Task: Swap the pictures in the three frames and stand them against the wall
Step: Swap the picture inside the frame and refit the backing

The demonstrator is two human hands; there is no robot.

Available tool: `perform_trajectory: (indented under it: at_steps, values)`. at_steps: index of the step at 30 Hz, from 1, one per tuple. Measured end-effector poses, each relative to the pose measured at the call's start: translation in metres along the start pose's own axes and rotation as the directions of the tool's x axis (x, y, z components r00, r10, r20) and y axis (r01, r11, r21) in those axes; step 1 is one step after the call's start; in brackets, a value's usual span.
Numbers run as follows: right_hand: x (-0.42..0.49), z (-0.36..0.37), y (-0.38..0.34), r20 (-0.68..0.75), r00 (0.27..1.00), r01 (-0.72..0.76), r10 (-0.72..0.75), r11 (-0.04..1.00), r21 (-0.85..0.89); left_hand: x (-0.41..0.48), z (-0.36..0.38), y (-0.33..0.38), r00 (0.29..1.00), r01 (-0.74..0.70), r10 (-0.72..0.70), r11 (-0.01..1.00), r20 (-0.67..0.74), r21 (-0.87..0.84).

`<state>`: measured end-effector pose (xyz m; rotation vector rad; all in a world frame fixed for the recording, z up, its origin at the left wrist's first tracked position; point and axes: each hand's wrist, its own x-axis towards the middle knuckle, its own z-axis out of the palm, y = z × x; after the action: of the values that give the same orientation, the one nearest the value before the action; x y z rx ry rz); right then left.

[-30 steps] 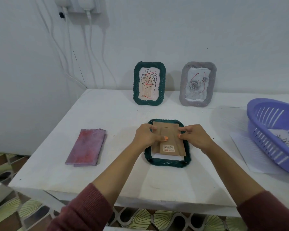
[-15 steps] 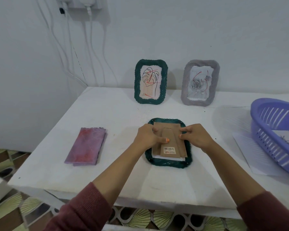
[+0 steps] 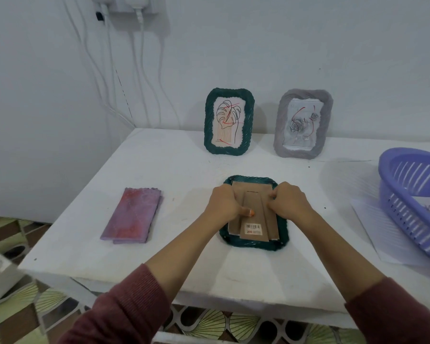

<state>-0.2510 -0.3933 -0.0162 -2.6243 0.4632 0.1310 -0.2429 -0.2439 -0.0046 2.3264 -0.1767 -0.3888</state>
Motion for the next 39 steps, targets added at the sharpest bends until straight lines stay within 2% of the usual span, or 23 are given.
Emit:
perform_trajectory:
  at_steps: [9,15,19,24,27,33,39]
  values:
    - [0.001,0.002,0.001,-0.066,0.998,0.008,-0.008,1.000,0.013,-0.004,0.003,0.003,0.999,0.020,-0.012,0.987,-0.053,0.157]
    - [-0.012,-0.005,0.013,-0.191,0.981,0.059,-0.015,0.972,0.226,-0.005,0.000,0.000,0.998,-0.030,0.034,0.997,-0.062,0.066]
    - [-0.020,-0.012,0.026,-0.120,0.992,0.011,0.025,0.955,0.296,-0.002,-0.006,-0.017,0.989,0.033,-0.018,0.995,-0.147,0.098]
    - [-0.030,-0.006,0.033,-0.044,0.999,0.000,0.012,0.962,0.273,-0.010,-0.004,-0.027,0.995,0.090,-0.079,0.975,-0.067,0.201]
    - [-0.036,0.002,0.032,-0.034,0.999,-0.011,0.021,0.962,0.274,-0.009,-0.002,-0.030,0.993,0.117,-0.114,0.982,-0.035,0.151]
    - [-0.048,0.011,0.028,-0.087,0.993,-0.045,0.084,0.924,0.379,-0.012,0.001,-0.039,0.988,0.152,-0.154,0.981,-0.009,-0.124]
    - [-0.058,0.019,0.026,-0.177,0.979,-0.010,0.098,0.897,0.441,-0.018,0.008,-0.040,0.986,0.145,-0.157,0.975,-0.061,-0.168]
